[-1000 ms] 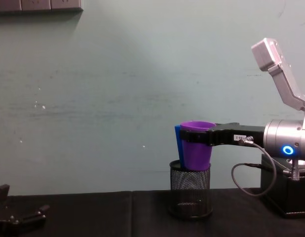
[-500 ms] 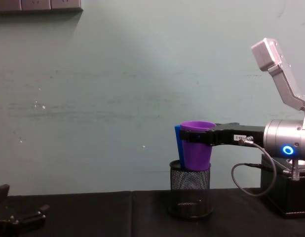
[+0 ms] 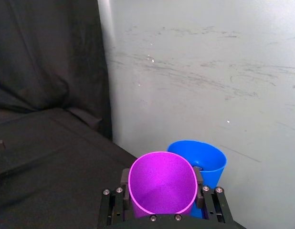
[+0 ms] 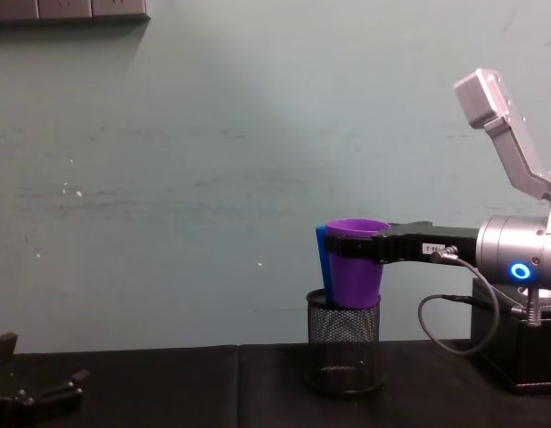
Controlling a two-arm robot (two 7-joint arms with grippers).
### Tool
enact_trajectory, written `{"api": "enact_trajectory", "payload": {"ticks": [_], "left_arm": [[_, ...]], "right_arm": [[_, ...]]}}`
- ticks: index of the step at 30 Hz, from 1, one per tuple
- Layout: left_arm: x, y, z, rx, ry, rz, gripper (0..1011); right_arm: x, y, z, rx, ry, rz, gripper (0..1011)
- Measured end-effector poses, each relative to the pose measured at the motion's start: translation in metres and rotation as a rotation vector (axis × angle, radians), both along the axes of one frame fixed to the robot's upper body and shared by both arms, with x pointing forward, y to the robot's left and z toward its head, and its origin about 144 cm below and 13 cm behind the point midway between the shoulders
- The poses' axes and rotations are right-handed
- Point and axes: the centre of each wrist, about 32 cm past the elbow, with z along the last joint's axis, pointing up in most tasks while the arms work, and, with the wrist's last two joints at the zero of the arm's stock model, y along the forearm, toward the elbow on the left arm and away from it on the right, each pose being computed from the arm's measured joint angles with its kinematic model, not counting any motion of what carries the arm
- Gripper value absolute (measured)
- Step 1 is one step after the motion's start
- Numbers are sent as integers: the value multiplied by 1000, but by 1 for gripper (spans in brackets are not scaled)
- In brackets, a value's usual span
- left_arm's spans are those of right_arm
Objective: Pick up one cup with a gripper and tap it against the other cup.
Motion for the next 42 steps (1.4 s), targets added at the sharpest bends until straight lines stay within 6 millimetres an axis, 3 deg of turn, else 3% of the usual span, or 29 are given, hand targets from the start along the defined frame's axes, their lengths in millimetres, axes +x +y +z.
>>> {"api": "enact_trajectory", "payload": {"ticks": [31, 42], "left_arm": [[0, 0, 0, 0, 0, 0, 1000], [0, 0, 0, 0, 0, 0, 1000]], "right_arm": [[0, 1, 0, 0, 1, 14, 735], [-21, 0, 1, 10, 18, 57, 735]]}}
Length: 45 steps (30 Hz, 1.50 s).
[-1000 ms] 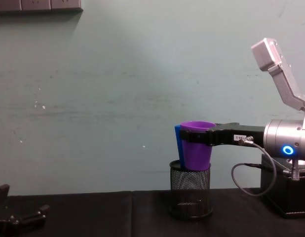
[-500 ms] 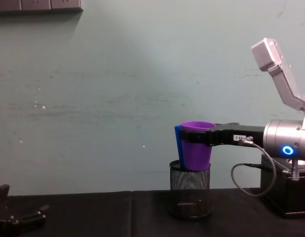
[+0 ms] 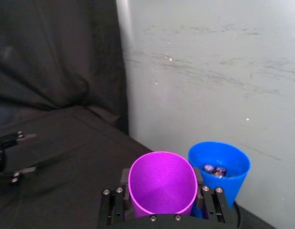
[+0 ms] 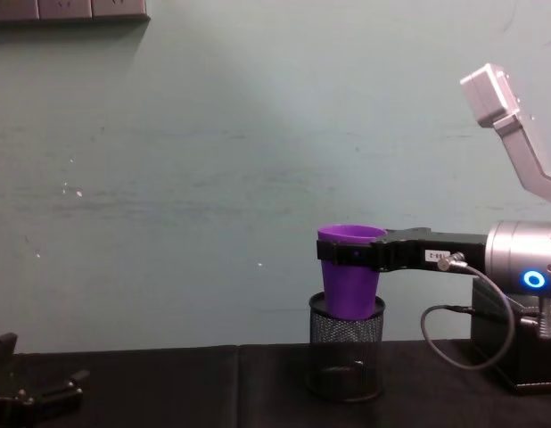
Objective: Pick up one cup with a gripper and tap it against the other cup.
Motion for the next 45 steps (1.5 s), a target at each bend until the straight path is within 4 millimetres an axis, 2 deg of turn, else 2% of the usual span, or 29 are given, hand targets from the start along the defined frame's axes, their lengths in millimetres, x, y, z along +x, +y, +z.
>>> {"api": "enact_trajectory", "payload": {"ticks": [14, 21, 35, 45], "left_arm": [[0, 0, 0, 0, 0, 0, 1000], [0, 0, 0, 0, 0, 0, 1000], [0, 0, 0, 0, 0, 0, 1000], [0, 0, 0, 0, 0, 0, 1000]], "right_arm": [[-40, -7, -1, 17, 2, 24, 735], [-61, -12, -9, 5, 4, 37, 735], [-87, -19, -33, -25, 2, 69, 735], [-95, -19, -52, -81, 10, 90, 735]]}}
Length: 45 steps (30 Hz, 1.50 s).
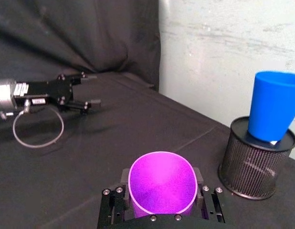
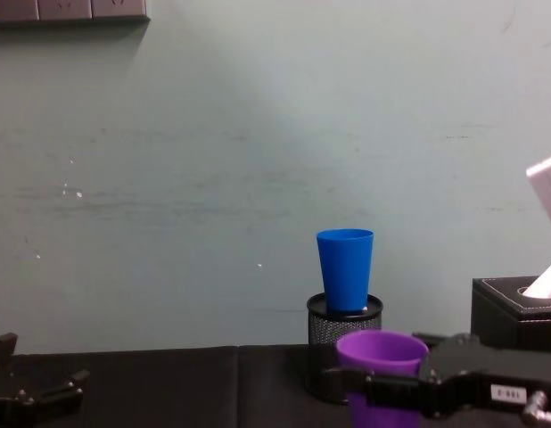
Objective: Pick up one cup with a gripper and tap it against the other cup.
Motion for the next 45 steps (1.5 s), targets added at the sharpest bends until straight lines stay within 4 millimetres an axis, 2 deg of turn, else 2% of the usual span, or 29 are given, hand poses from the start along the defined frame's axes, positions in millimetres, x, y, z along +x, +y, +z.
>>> {"api": "enact_trajectory", "payload": {"ticks": [18, 45], "left_arm": [[0, 0, 0, 0, 0, 0, 1000], [0, 0, 0, 0, 0, 0, 1000]], "right_arm": [[1, 2, -23, -5, 12, 15, 735], [1, 0, -33, -18, 27, 10, 735]]}}
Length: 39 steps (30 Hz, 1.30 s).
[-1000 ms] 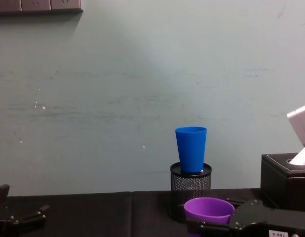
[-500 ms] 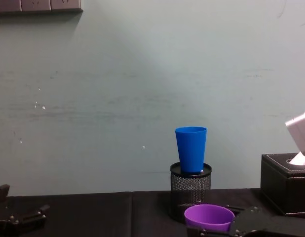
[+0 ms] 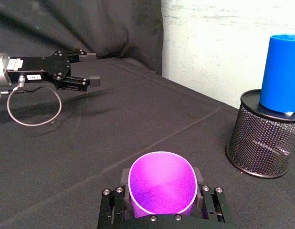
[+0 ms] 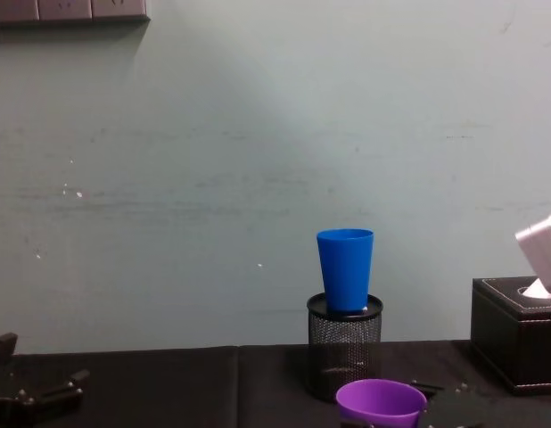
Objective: Pick up one cup with a gripper and tap it against the other cup.
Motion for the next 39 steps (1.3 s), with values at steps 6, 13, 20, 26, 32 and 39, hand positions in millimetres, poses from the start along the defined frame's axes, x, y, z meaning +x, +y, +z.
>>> {"api": "enact_trajectory", "payload": {"ticks": [6, 13, 20, 26, 32, 39], "left_arm": [[0, 0, 0, 0, 0, 0, 1000], [0, 0, 0, 0, 0, 0, 1000], [0, 0, 0, 0, 0, 0, 1000], [0, 0, 0, 0, 0, 0, 1000], [0, 0, 0, 0, 0, 0, 1000], [0, 0, 0, 0, 0, 0, 1000]], "right_arm": [[2, 0, -3, 1, 11, 0, 735], [2, 0, -4, 4, 14, -1, 735], [2, 0, -3, 3, 13, -1, 838], [2, 0, -3, 3, 13, 0, 976], [2, 0, -3, 2, 13, 0, 1004], [1, 1, -2, 5, 2, 3, 1004]]}}
